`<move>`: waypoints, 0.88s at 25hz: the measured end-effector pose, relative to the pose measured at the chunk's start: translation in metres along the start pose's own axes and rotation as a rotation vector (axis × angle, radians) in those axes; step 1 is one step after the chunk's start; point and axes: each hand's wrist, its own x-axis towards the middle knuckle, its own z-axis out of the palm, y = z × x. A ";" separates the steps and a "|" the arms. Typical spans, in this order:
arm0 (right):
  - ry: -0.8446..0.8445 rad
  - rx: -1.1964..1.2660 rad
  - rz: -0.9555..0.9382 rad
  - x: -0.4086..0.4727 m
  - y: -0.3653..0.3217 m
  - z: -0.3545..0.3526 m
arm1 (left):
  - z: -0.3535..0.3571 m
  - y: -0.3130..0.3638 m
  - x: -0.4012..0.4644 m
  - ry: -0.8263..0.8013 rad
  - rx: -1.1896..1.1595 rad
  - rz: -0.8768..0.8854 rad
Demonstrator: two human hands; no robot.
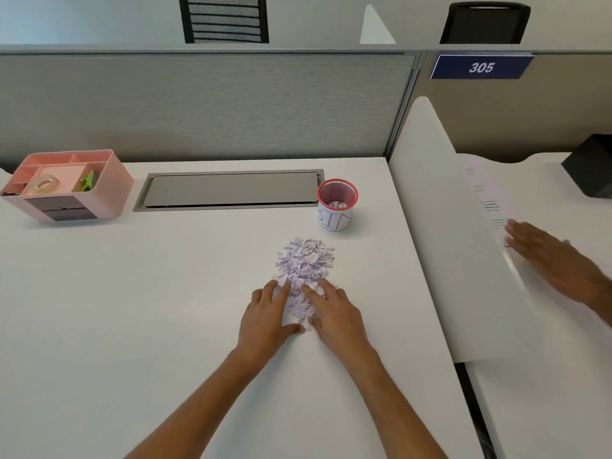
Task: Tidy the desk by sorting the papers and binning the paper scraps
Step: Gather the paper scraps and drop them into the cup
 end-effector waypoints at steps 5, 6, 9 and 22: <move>0.065 -0.029 -0.061 0.020 -0.004 -0.002 | -0.008 0.004 0.019 0.036 -0.058 0.038; 0.072 -0.031 -0.054 0.022 -0.002 -0.003 | -0.010 0.002 0.022 0.043 -0.080 0.044; 0.097 0.032 -0.008 0.030 0.005 -0.016 | -0.015 -0.005 0.029 0.065 -0.161 0.010; 0.432 0.104 0.039 0.146 0.029 -0.130 | -0.047 0.013 0.050 0.202 -0.376 -0.070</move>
